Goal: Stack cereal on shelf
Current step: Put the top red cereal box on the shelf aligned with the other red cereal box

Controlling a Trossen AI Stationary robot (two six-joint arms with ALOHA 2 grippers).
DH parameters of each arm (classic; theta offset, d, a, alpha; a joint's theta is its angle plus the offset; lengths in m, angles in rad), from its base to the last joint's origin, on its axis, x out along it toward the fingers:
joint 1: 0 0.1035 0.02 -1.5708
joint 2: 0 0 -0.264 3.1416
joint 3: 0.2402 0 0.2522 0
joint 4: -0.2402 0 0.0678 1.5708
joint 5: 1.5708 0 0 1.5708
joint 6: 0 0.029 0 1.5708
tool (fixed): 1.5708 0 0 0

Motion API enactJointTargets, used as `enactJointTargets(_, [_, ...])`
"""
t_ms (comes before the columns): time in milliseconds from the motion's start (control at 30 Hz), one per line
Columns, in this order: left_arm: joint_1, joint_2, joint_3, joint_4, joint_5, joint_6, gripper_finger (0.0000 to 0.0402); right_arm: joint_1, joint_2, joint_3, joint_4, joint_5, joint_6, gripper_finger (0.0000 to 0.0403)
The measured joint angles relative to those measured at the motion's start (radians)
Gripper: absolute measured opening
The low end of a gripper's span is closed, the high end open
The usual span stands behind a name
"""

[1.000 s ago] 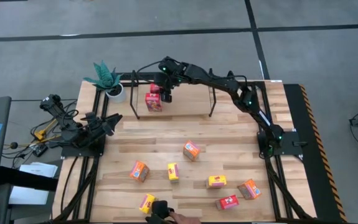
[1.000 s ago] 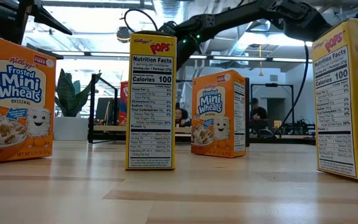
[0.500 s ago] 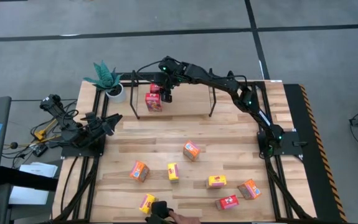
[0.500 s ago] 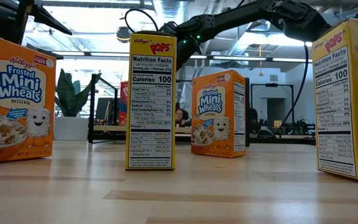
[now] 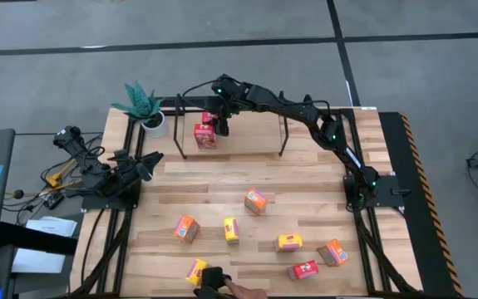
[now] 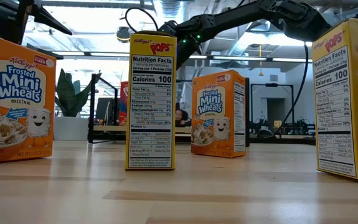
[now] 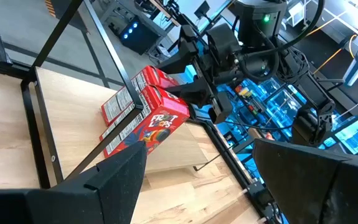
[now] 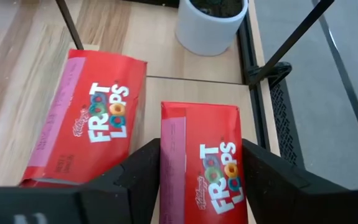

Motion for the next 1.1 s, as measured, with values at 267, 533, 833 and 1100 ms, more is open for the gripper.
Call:
enactJointTargets(267, [0.0,0.0,0.0,-0.001,0.0,0.002,0.0286,-0.003,0.0,0.011,-0.004,0.003,0.002,0.0231])
enactJointTargets(533, [0.0,0.0,0.0,-0.009,0.0,0.001,0.0286,-0.012,-0.013,0.031,0.017,-0.001,0.007,0.0241])
enactJointTargets(833, [0.0,0.0,0.0,-0.008,0.0,0.002,0.0286,-0.018,-0.076,0.029,0.011,0.002,-0.005,0.0236])
enactJointTargets(1100, [0.0,0.0,0.0,-0.008,0.0,0.007,0.0286,-0.082,-0.198,0.031,-0.07,0.009,0.005,0.0186])
